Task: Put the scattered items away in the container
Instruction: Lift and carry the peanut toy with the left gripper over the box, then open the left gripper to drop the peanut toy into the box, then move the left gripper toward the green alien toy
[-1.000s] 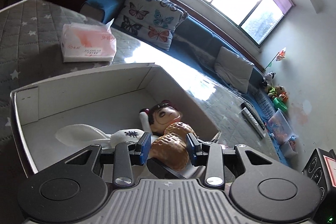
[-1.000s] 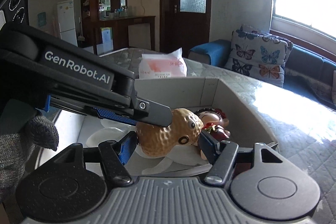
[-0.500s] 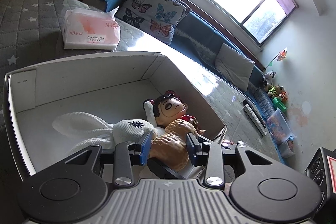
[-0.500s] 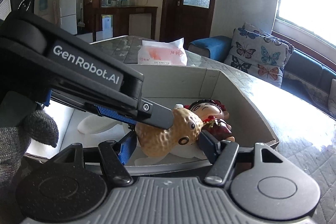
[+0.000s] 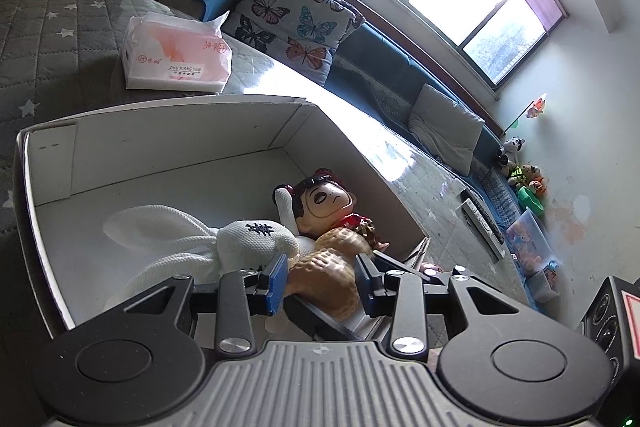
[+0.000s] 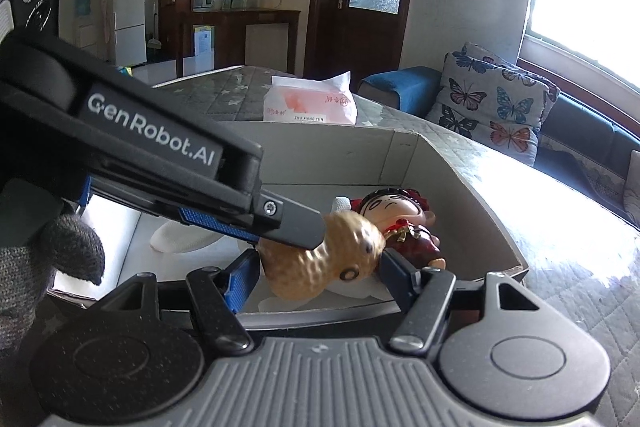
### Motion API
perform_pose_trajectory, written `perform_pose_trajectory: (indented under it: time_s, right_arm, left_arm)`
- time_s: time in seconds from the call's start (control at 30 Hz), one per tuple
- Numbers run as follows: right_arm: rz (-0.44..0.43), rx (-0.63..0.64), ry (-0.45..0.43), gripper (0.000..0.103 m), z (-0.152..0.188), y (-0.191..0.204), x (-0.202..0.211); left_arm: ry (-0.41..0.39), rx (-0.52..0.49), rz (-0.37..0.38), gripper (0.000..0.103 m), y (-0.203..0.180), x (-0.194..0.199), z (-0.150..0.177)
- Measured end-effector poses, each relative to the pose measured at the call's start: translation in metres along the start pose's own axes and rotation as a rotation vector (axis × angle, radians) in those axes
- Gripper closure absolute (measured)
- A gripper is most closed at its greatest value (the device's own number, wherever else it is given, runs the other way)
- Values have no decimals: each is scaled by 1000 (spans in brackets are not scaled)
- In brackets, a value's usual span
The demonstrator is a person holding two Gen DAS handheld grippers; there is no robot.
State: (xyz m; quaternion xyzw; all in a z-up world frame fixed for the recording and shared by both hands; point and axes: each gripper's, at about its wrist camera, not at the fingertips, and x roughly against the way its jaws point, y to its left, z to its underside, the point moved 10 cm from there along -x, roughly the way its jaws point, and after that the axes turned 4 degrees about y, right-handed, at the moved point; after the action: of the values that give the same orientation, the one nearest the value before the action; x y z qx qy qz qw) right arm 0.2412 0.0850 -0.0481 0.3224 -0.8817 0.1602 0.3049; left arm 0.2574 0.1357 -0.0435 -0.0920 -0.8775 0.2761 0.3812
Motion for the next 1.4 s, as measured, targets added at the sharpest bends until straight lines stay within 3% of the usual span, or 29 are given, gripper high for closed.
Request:
perform_pose_trajectory:
  time_s: [0.77, 1.4]
  right_arm:
    - [6, -57, -52, 34, 4, -4, 33]
    - [71, -171, -64, 28, 58, -31, 95]
  left_arm:
    - [-25, -32, -14, 64, -17, 20, 13]
    - [-4, -143, -45, 64, -65, 27, 66]
